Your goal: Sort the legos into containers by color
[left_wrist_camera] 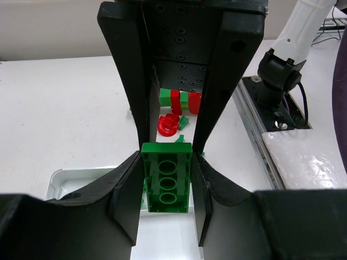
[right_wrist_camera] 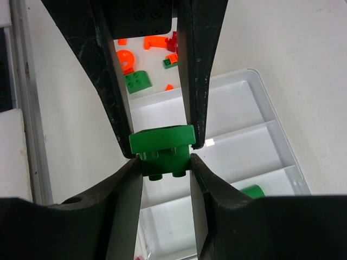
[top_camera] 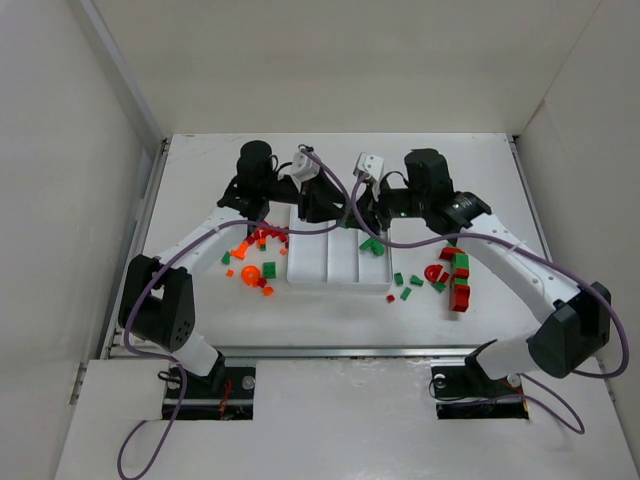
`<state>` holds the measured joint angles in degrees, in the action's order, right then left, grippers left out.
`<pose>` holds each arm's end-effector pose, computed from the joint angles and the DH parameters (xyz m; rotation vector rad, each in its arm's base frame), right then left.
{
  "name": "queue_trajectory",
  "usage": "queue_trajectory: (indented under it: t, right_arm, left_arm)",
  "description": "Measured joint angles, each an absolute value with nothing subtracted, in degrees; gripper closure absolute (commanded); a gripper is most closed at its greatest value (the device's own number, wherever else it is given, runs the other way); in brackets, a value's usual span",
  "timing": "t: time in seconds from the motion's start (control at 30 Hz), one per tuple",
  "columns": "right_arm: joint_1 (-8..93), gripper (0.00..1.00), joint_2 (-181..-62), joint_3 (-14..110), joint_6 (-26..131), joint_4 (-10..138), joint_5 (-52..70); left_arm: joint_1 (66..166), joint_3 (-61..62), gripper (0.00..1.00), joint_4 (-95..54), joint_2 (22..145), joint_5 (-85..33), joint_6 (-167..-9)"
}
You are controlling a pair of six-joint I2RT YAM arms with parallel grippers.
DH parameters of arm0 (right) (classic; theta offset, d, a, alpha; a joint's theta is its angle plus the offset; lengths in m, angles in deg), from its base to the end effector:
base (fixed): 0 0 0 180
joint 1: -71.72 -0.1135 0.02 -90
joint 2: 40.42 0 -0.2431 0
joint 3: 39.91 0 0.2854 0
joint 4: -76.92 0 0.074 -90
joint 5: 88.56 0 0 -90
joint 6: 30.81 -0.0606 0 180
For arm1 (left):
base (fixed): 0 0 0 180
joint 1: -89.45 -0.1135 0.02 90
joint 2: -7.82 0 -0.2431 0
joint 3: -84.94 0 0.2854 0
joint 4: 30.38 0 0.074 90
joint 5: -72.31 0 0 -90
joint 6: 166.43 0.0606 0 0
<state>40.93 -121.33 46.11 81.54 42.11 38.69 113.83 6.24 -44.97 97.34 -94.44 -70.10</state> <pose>0.3008 0.2220 0.3184 -1.2585 1.6315 0.7661 0.3272 -0.2131 0.3088 1.4008 0.9599 -1.2313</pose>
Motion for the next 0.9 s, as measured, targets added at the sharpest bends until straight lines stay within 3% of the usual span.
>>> queue_trajectory:
  t: [0.6, 0.7, 0.77, 0.9]
  right_arm:
    - [45.1, 0.99, -117.5, 31.0, 77.6, 42.7, 26.6]
    - [45.1, 0.85, -119.3, 31.0, 76.4, 43.0, 25.0]
    - [45.1, 0.68, -121.6, 31.0, 75.6, 42.8, 24.3]
    - [45.1, 0.53, -126.0, 31.0, 74.5, 41.9, 23.7]
  left_arm:
    - [112.1, 7.0, 1.0, -40.5, 97.3, -84.4, -67.7]
    - [112.1, 7.2, 1.0, -40.5, 97.2, -82.7, -67.5]
    - [112.2, 7.7, 1.0, -40.4, 96.9, -81.6, -67.4]
    - [112.2, 8.6, 1.0, -40.4, 96.2, -80.0, -67.3]
